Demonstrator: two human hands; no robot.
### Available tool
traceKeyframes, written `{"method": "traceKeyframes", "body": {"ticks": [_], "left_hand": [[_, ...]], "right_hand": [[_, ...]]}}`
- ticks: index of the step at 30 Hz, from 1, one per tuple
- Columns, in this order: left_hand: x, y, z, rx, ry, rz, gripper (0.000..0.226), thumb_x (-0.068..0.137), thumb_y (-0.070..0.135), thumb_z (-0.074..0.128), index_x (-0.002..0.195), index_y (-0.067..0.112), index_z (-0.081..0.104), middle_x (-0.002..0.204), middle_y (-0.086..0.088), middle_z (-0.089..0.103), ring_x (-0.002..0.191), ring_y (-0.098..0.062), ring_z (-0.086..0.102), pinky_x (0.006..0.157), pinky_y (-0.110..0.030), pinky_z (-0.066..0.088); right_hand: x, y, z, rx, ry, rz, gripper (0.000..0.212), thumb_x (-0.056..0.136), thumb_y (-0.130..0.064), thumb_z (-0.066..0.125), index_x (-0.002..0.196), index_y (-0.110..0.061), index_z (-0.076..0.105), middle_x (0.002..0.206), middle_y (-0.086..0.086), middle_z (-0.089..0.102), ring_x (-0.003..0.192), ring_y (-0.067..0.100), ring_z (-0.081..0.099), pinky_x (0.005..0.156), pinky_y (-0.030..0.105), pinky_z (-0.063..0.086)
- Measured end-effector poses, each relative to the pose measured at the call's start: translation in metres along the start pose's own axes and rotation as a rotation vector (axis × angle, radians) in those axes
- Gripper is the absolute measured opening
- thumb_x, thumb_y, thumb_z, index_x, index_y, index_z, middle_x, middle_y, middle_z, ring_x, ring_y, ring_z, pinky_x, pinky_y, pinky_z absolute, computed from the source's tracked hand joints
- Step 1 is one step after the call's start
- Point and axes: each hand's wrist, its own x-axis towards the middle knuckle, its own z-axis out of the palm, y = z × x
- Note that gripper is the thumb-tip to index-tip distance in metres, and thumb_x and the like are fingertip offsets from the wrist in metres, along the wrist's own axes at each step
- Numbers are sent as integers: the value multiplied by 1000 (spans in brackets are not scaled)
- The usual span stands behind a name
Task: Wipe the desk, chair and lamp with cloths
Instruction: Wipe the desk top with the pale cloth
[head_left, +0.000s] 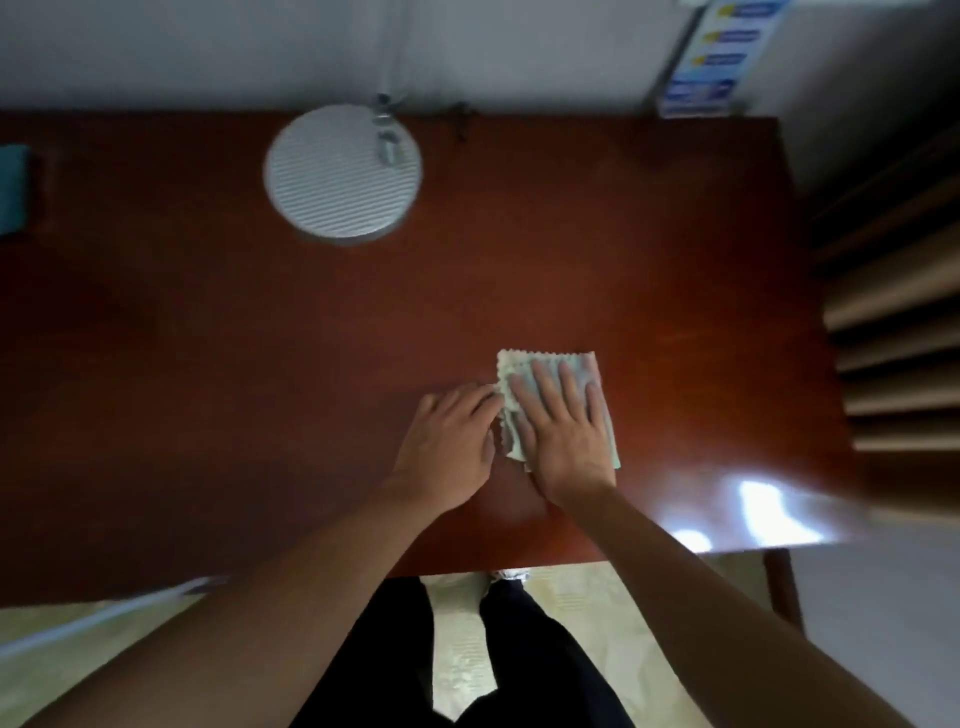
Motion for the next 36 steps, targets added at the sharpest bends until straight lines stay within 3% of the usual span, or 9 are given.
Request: {"method": "traceKeyframes", "body": {"ticks": [9, 15, 17, 21, 25, 32, 36], "left_hand": [[66, 136, 50, 33, -122, 219, 42, 93, 22, 54, 134, 21, 57, 146, 0, 49, 135, -20, 44, 103, -41, 36], [74, 160, 51, 24, -94, 171, 40, 93, 22, 53, 133, 21, 59, 144, 2, 51, 131, -19, 47, 101, -39, 35], [72, 157, 45, 10, -74, 111, 39, 93, 22, 54, 132, 21, 59, 142, 3, 52, 129, -19, 49, 101, -40, 36], [61, 141, 31, -3, -66, 26, 40, 91, 21, 55, 131, 21, 60, 139, 2, 54, 125, -21, 52, 101, -39, 40], [29, 109, 16, -2, -27, -95, 40, 90, 20, 55, 130, 21, 60, 137, 1, 55, 122, -21, 52, 101, -35, 40], [-32, 44, -11, -34, 72, -301, 24, 87, 10, 58, 109, 15, 68, 110, -1, 61, 104, -22, 59, 91, -36, 50], [-73, 5, -19, -57, 75, -458, 23, 89, 14, 56, 109, 20, 66, 107, 4, 58, 99, -16, 59, 83, -29, 48]], "right_hand": [[-69, 215, 19, 167, 117, 541, 56, 100, -52, 3, 155, -39, 2, 167, -7, 5, 154, 19, -2, 124, 43, -3], [-80, 211, 22, 266, 199, 697, 56, 103, -47, 9, 157, -35, 12, 166, 1, 13, 154, 26, 3, 123, 50, 4], [-81, 185, 22, 278, 182, 645, 55, 104, -47, 10, 158, -36, 8, 167, 1, 8, 154, 27, -1, 124, 51, 1], [-82, 117, 32, 254, 92, 348, 54, 104, -48, 7, 156, -39, -5, 166, -3, -5, 153, 27, -12, 124, 52, -2], [-65, 76, 28, 225, 53, 219, 55, 103, -48, 4, 157, -36, -3, 165, -3, -7, 152, 27, -14, 122, 51, -8], [-47, 20, 25, 194, 84, 57, 56, 103, -44, 19, 158, -30, 18, 166, 2, 14, 153, 31, 6, 122, 56, 5], [-47, -40, 28, 194, 100, -60, 55, 104, -42, 26, 157, -27, 25, 165, 5, 19, 153, 34, 10, 122, 55, 4]]}}
